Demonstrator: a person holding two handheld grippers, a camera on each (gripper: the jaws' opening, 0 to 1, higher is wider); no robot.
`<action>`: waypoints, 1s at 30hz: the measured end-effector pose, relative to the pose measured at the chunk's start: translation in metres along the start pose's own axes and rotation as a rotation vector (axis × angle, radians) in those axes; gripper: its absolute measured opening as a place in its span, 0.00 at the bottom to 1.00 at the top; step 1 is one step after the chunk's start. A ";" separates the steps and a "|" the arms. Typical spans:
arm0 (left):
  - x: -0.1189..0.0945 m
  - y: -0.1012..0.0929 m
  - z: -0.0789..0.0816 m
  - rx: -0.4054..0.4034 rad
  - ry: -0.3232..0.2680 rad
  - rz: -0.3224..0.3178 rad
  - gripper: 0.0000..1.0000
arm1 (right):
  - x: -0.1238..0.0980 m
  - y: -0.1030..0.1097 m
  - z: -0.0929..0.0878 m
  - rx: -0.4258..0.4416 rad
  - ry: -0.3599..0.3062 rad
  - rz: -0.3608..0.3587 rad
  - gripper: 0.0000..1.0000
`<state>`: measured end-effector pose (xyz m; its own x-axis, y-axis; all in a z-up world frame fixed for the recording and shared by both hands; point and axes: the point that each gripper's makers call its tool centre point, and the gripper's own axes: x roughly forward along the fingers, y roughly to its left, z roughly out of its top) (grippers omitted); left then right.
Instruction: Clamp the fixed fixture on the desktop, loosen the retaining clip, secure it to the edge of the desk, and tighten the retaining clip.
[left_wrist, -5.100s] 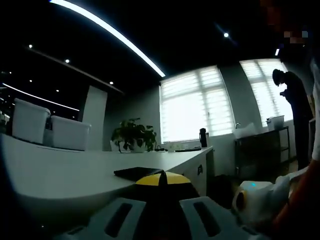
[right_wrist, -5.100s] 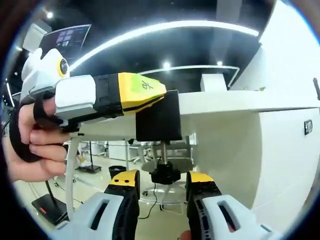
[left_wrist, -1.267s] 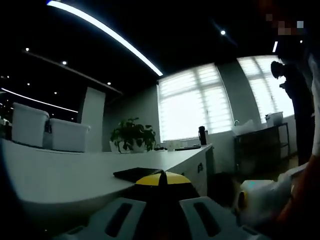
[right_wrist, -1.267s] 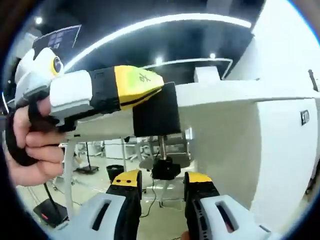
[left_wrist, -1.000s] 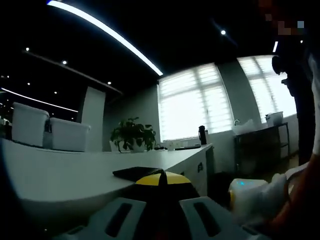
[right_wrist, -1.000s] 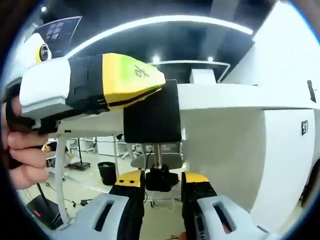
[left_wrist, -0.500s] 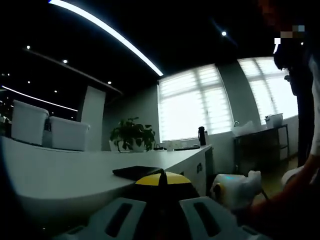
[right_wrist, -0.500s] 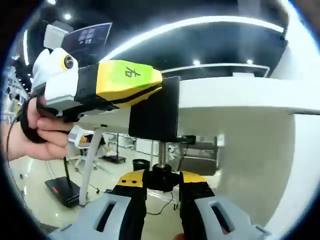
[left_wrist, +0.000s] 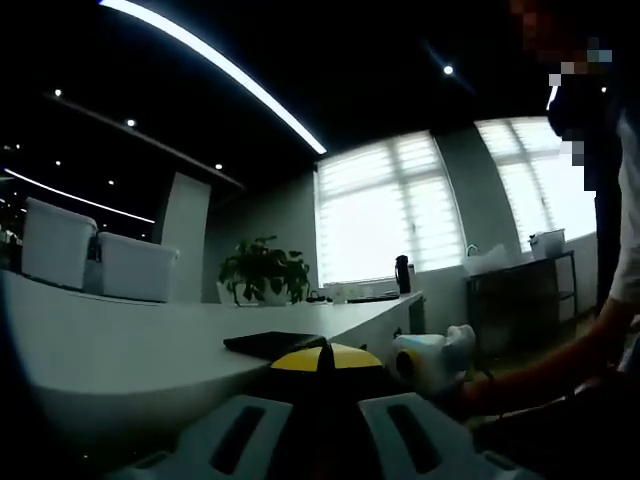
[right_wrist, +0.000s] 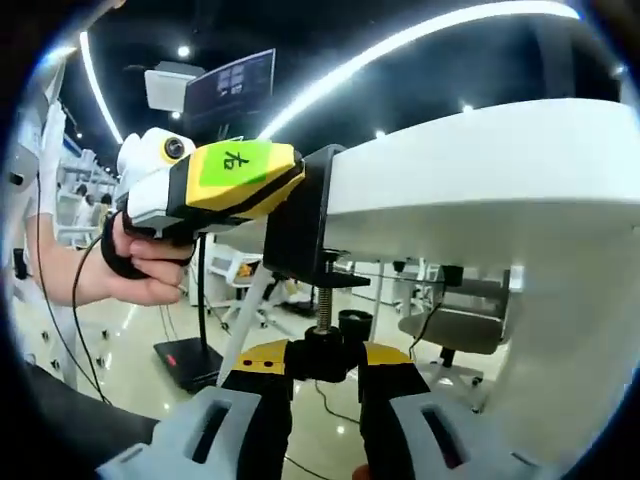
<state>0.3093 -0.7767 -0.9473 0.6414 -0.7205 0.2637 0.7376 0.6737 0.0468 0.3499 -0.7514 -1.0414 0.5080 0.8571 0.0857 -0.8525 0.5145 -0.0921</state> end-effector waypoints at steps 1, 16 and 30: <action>0.000 0.000 0.000 0.002 0.001 0.000 0.02 | -0.002 -0.006 -0.002 0.009 -0.011 -0.065 0.31; 0.002 -0.005 -0.006 0.008 0.020 0.005 0.02 | -0.038 0.038 -0.021 -0.003 0.066 -0.590 0.35; -0.001 -0.003 -0.005 0.013 0.018 -0.002 0.02 | -0.007 -0.008 0.003 -0.059 0.013 -0.733 0.35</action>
<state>0.3076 -0.7792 -0.9522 0.6437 -0.7245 0.2466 0.7360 0.6743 0.0599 0.3526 -0.7612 -1.0386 0.9468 0.2926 0.1344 -0.2856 0.9559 -0.0689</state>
